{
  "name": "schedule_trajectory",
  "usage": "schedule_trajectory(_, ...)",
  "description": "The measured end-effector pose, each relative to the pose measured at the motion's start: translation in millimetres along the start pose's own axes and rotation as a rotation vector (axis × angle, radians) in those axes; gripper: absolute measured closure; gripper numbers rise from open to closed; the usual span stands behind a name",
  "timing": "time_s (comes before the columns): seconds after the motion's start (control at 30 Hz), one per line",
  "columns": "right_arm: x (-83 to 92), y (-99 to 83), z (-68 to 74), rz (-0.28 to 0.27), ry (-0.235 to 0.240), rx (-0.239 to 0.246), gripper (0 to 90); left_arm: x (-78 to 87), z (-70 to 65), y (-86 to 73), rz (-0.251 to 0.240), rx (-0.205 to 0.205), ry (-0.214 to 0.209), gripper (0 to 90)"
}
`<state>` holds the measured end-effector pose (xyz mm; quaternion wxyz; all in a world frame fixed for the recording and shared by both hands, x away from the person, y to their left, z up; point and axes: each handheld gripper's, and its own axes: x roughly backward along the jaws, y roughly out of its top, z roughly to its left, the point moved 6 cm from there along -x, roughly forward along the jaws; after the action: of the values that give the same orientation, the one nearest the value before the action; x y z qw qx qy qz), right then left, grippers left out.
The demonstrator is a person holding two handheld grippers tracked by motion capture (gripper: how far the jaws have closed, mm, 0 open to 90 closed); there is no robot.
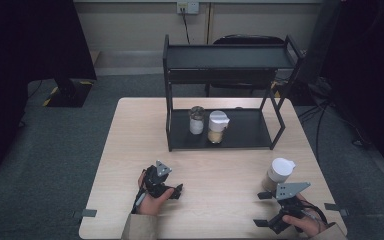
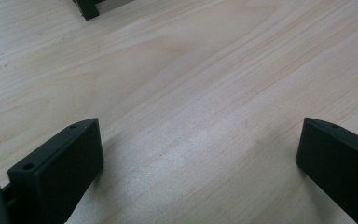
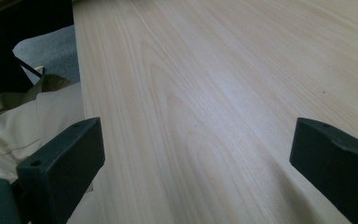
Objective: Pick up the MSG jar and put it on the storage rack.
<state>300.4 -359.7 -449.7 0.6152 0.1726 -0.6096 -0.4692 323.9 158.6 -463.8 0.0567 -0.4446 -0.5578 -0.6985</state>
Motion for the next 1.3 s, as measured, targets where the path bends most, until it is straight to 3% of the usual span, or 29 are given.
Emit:
schedule_trajectory(0.63, 20.5, -11.6, -2.4, 0.008, -0.009, 0.017, 2.6, 0.0, 0.1, 0.1, 0.001, -0.001, 0.000, 0.0)
schedule_trajectory(1.3, 39.6, -19.6, -7.1, -0.009, -0.064, -0.003, 2.4, -0.2, 0.6, 0.2, 0.000, -0.002, -0.003, 0.0)
